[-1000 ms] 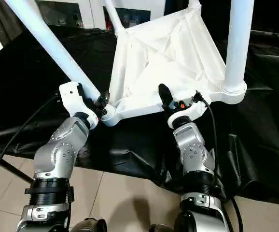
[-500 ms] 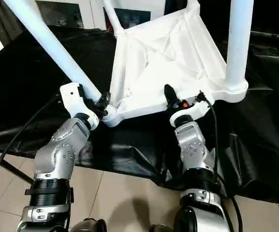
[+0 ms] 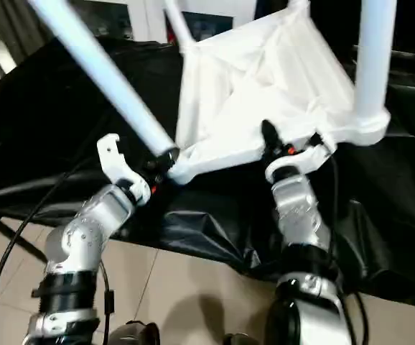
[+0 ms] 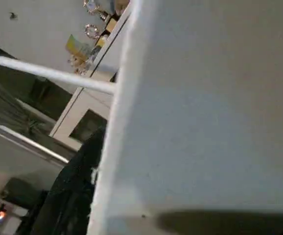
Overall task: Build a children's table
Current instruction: Flip table
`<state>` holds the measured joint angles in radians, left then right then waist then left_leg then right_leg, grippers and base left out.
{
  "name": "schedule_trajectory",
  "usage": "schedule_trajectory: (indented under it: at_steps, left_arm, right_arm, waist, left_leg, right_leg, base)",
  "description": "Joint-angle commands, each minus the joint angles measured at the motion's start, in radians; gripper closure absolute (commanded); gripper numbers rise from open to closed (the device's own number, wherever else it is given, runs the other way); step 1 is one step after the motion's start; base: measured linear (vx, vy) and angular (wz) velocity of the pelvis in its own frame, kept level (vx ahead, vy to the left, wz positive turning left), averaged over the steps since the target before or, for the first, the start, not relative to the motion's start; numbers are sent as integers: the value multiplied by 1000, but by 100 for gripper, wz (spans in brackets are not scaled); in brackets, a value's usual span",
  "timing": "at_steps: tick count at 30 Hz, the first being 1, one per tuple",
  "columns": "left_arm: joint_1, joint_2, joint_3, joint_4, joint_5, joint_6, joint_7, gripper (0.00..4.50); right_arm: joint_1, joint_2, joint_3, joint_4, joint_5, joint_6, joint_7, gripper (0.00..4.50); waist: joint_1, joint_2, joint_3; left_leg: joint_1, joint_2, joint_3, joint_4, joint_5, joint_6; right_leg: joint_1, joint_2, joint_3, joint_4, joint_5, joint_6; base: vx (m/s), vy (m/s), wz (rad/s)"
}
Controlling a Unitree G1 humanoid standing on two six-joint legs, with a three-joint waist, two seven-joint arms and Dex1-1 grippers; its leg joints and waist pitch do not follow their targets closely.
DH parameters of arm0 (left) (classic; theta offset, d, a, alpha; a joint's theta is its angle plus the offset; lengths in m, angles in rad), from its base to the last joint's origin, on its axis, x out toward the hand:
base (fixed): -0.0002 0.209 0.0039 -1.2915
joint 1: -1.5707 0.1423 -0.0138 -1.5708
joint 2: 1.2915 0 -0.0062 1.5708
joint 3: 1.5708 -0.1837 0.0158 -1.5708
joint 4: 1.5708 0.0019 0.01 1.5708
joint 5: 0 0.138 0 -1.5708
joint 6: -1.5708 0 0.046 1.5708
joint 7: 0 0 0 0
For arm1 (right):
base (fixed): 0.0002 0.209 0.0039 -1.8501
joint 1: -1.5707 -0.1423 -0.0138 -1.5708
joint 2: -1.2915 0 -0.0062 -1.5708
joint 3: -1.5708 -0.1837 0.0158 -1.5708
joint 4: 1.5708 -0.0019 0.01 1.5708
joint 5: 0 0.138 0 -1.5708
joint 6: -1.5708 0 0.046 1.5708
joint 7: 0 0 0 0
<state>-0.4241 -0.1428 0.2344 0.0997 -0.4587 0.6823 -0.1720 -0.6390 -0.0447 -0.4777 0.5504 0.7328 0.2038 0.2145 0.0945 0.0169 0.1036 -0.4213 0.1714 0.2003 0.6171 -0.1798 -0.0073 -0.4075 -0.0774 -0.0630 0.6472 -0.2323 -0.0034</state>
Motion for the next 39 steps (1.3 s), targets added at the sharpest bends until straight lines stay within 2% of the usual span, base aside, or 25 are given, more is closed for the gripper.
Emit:
schedule_trajectory:
  at_steps: [1,4,7,11,14,16,19,23,25,30,35,39]
  left_arm:
    - [31,18,-14,-36,-13,48,-9,57]
    - [55,33,-20,-57,-23,75,-9,47]
    - [101,90,-98,-123,-11,80,-94,47]
    - [114,157,-195,-178,65,-28,-179,47]
    - [100,214,-274,-235,126,-143,-256,47]
    - [82,241,-309,-266,152,-184,-279,47]
    - [45,249,-310,-302,133,-183,-292,47]
    - [-1,283,-340,-321,174,-236,-318,47]
    - [-46,333,-388,-310,274,-291,-309,47]
    - [-83,385,-434,-286,360,-333,-314,47]
    - [-111,443,-493,-262,482,-417,-299,47]
    - [-128,444,-493,-253,483,-435,-301,47]
  right_arm:
    - [-33,-49,-32,-52,-44,-65,-27,241]
    - [-43,-65,-42,-57,-43,-67,-40,241]
    - [-40,-115,13,-76,-106,-46,-29,241]
    - [-23,-162,83,-105,-182,-26,-27,241]
    - [-10,-198,119,-140,-251,-9,-63,241]
    - [-2,-218,139,-166,-287,3,-85,241]
    - [15,-244,164,-217,-320,29,-126,241]
    - [31,-277,197,-284,-374,58,-176,241]
    - [25,-296,211,-328,-398,87,-204,241]
    - [5,-321,223,-348,-423,120,-236,243]
    - [-5,-346,261,-399,-496,164,-278,244]
    - [-9,-356,290,-428,-522,191,-278,246]
  waist:
    - [0,-23,-96]
    - [6,-24,-97]
    - [14,-25,-94]
    - [13,-26,-92]
    - [9,-27,-87]
    - [10,-23,-85]
    - [7,-22,-86]
    - [6,-22,-85]
    - [5,-19,-86]
    - [5,-15,-87]
    - [9,-16,-87]
    - [7,-16,-89]
  left_leg:
    - [35,58,-24,-46,101,178]
    - [33,58,-25,-44,105,180]
    - [34,59,-24,-45,85,167]
    - [32,58,-26,-49,75,153]
    - [34,58,-25,-55,36,120]
    - [38,58,-25,-59,3,95]
    - [42,56,-23,-61,-10,53]
    - [37,53,-24,-62,-15,48]
    - [41,54,-26,-63,-33,44]
    - [41,55,-27,-67,-58,12]
    - [43,55,-27,-68,-75,-4]
    - [40,53,-28,-69,-74,-18]
  right_leg:
    - [48,-69,47,-51,170,-261]
    - [48,-69,46,-48,178,-257]
    - [45,-69,46,-53,129,-245]
    - [47,-68,46,-56,92,-220]
    - [45,-68,48,-64,40,-200]
    - [44,-68,50,-70,0,-189]
    - [45,-65,51,-67,14,-189]
    - [47,-65,53,-67,26,-180]
    - [45,-63,52,-72,13,-167]
    - [45,-64,52,-71,-14,-165]
    - [43,-63,54,-74,-28,-160]
    - [46,-65,53,-69,-14,-165]
  base:
    - [0,0,0]
    - [0,0,0]
    - [0,0,0]
    - [0,0,0]
    - [0,0,0]
    - [0,0,0]
    - [0,0,0]
    - [0,0,0]
    - [0,0,0]
    - [0,0,0]
    - [0,0,0]
    - [0,0,0]
